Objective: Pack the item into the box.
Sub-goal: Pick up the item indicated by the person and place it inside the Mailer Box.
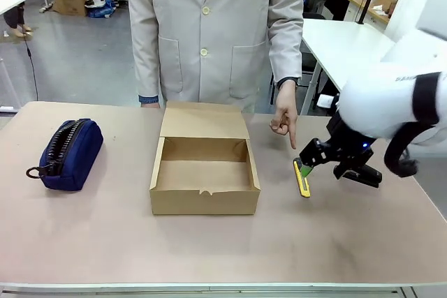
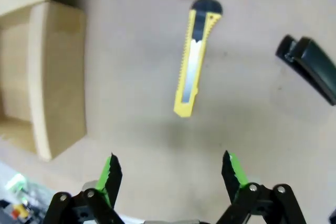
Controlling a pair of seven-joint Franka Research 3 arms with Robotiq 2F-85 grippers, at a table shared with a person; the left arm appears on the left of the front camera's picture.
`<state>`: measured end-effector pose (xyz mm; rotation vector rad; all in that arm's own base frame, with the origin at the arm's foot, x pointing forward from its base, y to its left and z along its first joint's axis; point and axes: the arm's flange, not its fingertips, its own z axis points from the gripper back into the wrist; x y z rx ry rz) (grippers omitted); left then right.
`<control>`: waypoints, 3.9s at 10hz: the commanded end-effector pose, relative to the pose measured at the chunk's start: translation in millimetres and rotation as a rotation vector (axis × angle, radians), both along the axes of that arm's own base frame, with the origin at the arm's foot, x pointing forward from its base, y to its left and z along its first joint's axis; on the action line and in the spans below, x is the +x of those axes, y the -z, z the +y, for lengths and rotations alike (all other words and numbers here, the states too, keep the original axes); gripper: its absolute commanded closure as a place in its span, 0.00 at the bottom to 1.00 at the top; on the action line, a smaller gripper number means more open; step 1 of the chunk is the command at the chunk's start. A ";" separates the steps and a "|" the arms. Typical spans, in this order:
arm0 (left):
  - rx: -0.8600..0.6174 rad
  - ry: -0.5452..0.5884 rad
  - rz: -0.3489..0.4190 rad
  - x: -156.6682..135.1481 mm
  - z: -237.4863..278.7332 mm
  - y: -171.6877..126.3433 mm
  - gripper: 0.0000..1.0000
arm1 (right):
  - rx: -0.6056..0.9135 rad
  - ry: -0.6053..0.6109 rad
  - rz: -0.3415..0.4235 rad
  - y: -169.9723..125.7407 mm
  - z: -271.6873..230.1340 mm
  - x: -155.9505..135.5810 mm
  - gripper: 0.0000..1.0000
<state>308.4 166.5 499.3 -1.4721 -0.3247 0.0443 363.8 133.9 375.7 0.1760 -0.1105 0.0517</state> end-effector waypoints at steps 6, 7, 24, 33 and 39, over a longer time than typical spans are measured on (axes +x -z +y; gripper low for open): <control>-0.003 0.014 -0.023 -2.3 1.3 -0.8 0.00 | 0.030 0.020 0.024 26.8 -4.7 19.2 0.00; -0.003 0.014 -0.023 -2.3 1.3 -0.8 0.00 | -0.179 0.240 -0.031 22.5 8.4 14.8 0.00; -0.003 0.014 -0.023 -2.3 1.3 -0.8 0.00 | -0.212 0.169 0.022 74.4 36.2 81.9 0.00; -0.003 0.014 -0.023 -2.3 1.3 -0.8 0.00 | -0.225 0.187 0.062 74.1 32.6 79.8 1.00; -0.003 0.014 -0.023 -2.3 1.3 -0.8 0.00 | -0.261 0.118 0.162 63.2 21.5 61.6 1.00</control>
